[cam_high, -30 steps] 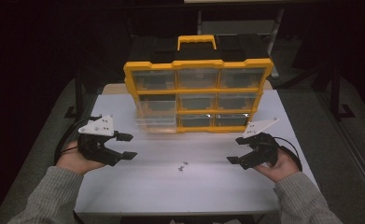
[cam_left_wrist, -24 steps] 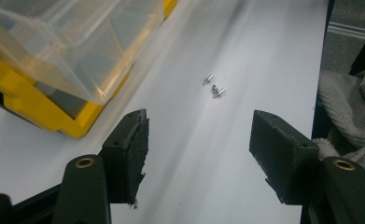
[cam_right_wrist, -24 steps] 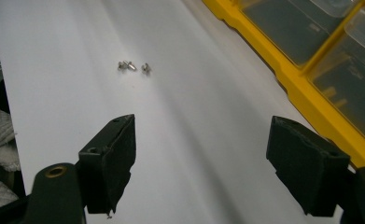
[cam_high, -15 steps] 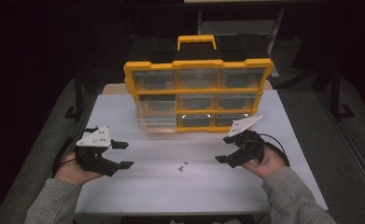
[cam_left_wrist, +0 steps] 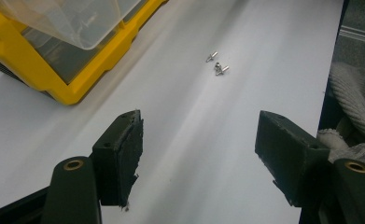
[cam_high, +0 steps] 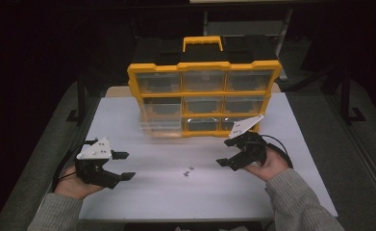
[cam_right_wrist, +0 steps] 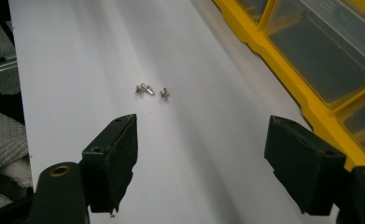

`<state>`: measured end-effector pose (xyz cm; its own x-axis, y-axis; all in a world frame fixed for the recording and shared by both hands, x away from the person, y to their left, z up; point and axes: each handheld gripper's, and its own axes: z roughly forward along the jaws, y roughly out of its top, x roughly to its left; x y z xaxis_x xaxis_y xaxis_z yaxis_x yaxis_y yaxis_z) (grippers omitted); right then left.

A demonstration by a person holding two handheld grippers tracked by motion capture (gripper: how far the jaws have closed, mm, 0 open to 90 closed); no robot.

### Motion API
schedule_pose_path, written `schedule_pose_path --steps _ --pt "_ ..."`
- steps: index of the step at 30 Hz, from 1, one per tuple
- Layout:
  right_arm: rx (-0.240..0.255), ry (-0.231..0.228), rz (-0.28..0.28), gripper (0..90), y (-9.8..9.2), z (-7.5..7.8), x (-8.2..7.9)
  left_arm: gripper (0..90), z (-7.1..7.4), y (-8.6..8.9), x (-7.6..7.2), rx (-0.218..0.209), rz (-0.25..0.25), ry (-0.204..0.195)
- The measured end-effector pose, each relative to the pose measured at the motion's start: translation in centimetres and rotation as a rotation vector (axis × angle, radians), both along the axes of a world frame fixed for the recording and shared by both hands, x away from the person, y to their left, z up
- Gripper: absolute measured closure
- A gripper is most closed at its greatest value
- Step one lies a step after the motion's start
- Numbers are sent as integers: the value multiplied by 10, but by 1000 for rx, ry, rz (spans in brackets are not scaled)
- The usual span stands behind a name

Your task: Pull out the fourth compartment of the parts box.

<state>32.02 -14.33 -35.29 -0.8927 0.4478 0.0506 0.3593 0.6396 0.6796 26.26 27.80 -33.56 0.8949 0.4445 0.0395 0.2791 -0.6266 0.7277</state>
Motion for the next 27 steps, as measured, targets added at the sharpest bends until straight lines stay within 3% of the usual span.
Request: schedule_pose_path --steps 5,11,13,17,27 --pt "-3 -2 10 259 6 3 2 306 -4 1 -2 20 2 -4" --pt "-9 3 37 271 17 2 6 297 -12 1 -4 0 25 2" --pt "-16 1 48 274 20 1 8 295 -15 2 -4 19 26 1" --pt "-16 5 60 285 27 1 10 294 -20 3 -6 -7 43 2" --pt "-36 5 94 309 46 2 17 290 -32 4 -9 -3 61 -1"
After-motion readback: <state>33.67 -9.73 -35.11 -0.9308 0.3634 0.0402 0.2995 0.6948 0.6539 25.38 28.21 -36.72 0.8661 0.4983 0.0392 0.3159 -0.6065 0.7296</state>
